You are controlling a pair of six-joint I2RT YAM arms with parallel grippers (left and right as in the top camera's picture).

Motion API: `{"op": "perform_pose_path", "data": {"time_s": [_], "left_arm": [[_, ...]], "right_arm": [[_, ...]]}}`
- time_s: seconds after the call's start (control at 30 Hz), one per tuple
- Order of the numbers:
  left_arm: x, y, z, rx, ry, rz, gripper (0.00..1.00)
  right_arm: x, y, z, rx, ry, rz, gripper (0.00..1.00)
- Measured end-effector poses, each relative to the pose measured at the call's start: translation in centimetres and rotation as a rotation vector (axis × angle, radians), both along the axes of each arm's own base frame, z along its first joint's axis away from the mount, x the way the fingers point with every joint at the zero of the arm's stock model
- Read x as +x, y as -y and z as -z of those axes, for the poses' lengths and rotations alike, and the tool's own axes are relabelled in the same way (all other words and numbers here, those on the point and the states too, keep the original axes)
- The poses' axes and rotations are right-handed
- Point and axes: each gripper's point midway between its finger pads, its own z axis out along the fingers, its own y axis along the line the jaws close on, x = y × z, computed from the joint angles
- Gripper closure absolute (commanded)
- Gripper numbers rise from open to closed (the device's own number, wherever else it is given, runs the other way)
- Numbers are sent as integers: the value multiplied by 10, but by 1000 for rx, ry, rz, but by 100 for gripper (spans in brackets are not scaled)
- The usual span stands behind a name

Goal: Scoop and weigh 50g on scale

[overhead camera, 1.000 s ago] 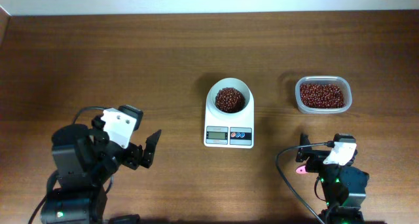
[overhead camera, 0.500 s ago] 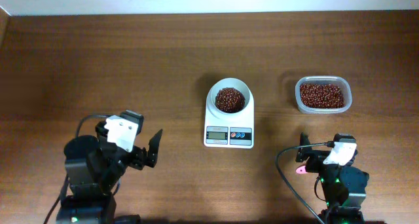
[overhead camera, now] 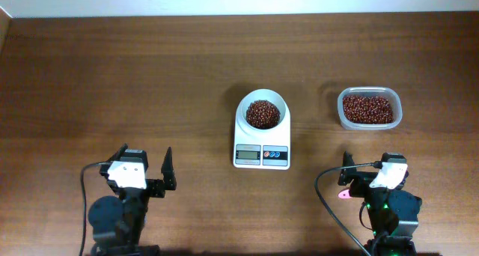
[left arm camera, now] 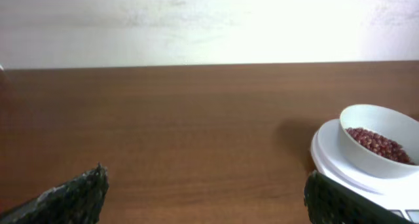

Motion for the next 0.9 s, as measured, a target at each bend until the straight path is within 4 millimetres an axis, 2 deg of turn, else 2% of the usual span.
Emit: {"op": "perform_pose_path", "data": {"time_s": [0.1,0.2,0.33,0.47,0.6,0.9], "left_arm": [[3,-6,11,1,47,-34,1],[3,-9,31,1,33,-54,1],[0,-16,39,10,73,-97,1],[2,-23,35,18,133,-132,1],[2,-28,39,22,127,-162,1],[2,-26,40,22,127,-155,1]], "right_arm": [[0,0,0,0,0,0,1],[0,0,0,0,0,0,1],[0,0,0,0,-1,0,1],[0,0,0,1,-1,1,1],[0,0,0,0,-1,0,1],[0,0,0,0,-1,0,1]]}}
